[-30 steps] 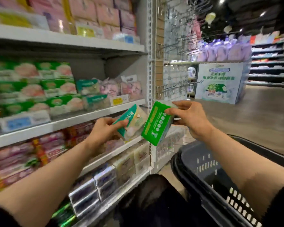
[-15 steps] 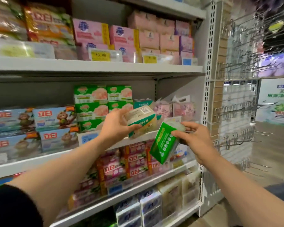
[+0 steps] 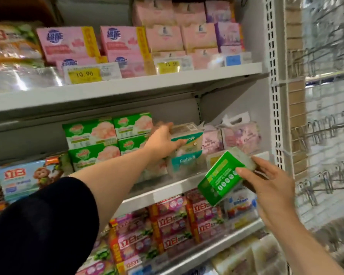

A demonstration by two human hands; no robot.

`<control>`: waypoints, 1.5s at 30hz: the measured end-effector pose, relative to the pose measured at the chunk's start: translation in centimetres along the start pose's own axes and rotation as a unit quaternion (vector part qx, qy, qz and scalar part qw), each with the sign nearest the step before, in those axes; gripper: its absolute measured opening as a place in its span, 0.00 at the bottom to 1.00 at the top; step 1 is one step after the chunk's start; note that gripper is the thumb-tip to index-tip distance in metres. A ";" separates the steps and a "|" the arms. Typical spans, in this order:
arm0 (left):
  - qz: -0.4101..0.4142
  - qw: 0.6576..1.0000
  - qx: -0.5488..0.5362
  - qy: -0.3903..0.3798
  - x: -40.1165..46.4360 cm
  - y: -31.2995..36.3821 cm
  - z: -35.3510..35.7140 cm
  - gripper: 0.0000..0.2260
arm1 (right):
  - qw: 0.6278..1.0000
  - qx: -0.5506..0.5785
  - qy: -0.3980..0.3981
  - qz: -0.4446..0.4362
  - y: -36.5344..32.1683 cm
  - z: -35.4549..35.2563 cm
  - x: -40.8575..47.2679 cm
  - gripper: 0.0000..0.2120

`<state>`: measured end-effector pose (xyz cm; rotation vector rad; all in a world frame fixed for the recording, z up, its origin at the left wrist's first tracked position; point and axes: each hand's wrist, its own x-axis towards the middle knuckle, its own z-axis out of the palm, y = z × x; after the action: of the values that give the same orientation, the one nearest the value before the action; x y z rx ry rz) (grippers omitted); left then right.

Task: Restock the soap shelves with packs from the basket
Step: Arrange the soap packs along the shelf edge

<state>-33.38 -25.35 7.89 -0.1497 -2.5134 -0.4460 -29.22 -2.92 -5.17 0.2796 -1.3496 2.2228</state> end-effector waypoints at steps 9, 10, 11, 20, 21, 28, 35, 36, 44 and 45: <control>0.032 0.990 0.136 0.006 0.2 -0.2 0.8 0.22 | 0.998 0.057 -0.023 0.031 0.2 -1.4 1.0 0.37; 0.044 0.984 0.174 0.016 0.1 -0.1 0.9 0.20 | 0.997 0.066 -0.027 0.034 0.1 -1.5 1.0 0.41; 0.050 0.978 0.202 0.027 0.0 0.0 1.0 0.20 | 0.995 0.081 -0.031 0.041 -0.1 -1.6 1.0 0.45; 0.127 0.976 -0.147 0.094 -7.1 2.9 4.0 0.05 | 0.949 0.250 -0.165 0.096 -1.3 -2.5 -0.2 0.35; 0.064 0.968 -0.242 -0.010 -8.2 3.3 4.1 0.08 | 0.942 0.267 -0.179 0.100 -1.4 -2.4 -0.4 0.35; -0.176 0.742 -0.581 -0.286 -12.1 2.6 1.4 0.22 | 0.911 0.308 -0.240 0.136 -0.7 -1.0 -1.7 0.41; -0.158 0.848 -0.475 -0.175 -13.3 -0.7 -2.5 0.16 | 0.926 0.284 -0.177 0.172 1.1 2.4 -3.2 0.24; -0.151 0.865 -0.454 -0.154 -13.4 -1.2 -3.3 0.16 | 0.930 0.271 -0.166 0.182 1.3 3.2 -3.5 0.22; -0.107 0.945 -0.305 0.047 -10.6 -4.8 -8.9 0.34 | 0.960 -0.193 -0.203 -0.007 2.5 6.6 -5.0 0.24; -0.116 0.945 -0.300 0.061 -10.1 -5.1 -9.0 0.33 | 0.940 -0.264 -0.211 -0.046 2.9 6.8 -5.1 0.27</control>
<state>-21.35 -33.41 7.82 -0.0541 -2.2058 -1.2702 -27.13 -11.60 -6.28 0.6273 -2.0500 1.6907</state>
